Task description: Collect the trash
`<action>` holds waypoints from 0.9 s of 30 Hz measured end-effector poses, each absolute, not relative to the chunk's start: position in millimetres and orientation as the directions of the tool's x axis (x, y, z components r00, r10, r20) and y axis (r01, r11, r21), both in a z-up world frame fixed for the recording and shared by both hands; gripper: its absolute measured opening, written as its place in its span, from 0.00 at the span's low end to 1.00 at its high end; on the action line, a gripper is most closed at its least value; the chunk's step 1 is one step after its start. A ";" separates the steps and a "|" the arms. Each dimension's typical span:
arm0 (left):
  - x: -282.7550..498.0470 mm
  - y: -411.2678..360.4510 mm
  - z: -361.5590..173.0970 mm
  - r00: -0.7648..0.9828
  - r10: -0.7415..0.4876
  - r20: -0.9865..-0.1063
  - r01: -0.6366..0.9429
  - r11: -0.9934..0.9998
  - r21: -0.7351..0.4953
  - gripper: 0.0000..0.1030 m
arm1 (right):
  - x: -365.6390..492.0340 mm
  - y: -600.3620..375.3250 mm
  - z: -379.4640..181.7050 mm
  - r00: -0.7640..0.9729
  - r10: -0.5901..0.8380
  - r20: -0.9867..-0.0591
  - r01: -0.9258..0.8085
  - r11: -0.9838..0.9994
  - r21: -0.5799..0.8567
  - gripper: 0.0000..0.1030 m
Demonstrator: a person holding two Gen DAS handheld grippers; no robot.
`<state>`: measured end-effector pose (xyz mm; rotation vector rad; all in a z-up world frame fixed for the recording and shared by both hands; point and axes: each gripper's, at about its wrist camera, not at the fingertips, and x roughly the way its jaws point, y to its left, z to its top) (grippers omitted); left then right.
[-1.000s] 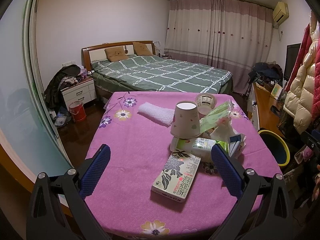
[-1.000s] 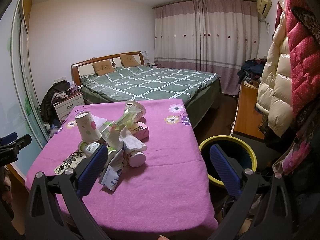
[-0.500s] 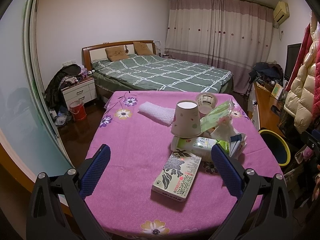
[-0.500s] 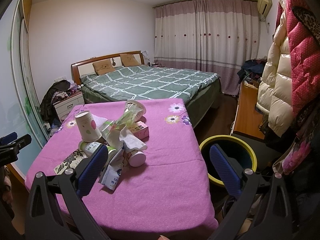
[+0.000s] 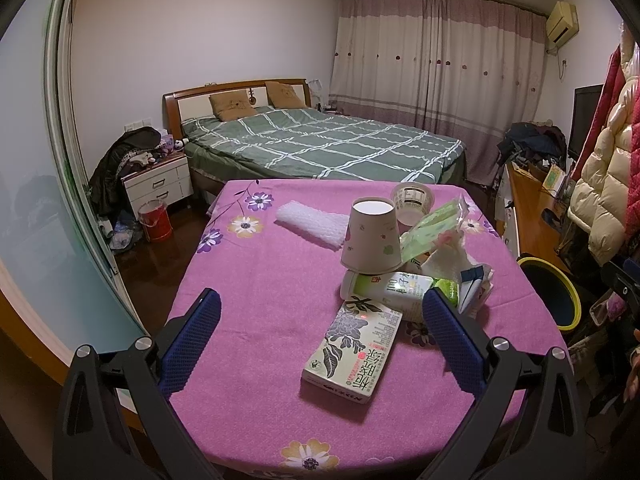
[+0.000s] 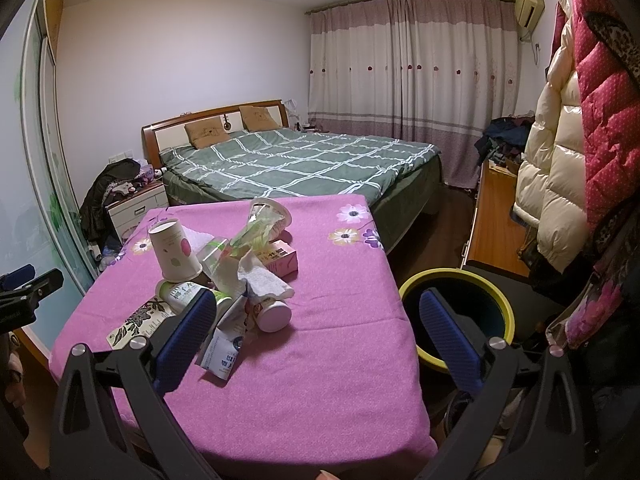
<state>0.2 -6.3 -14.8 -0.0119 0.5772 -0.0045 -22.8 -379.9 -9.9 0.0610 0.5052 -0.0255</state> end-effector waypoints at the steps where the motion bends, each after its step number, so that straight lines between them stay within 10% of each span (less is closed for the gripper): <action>1: 0.6 -6.3 -13.9 0.839 -0.006 -0.544 0.001 1.000 -0.011 0.97 | -23.5 -380.0 -10.6 0.876 -0.008 -0.483 0.039 0.998 0.055 0.94; 27: 71.5 13.5 -23.9 0.831 0.077 -0.551 -0.070 0.997 0.033 0.97 | 153.2 -336.3 -47.5 0.780 0.189 -0.597 -0.108 0.980 0.169 0.88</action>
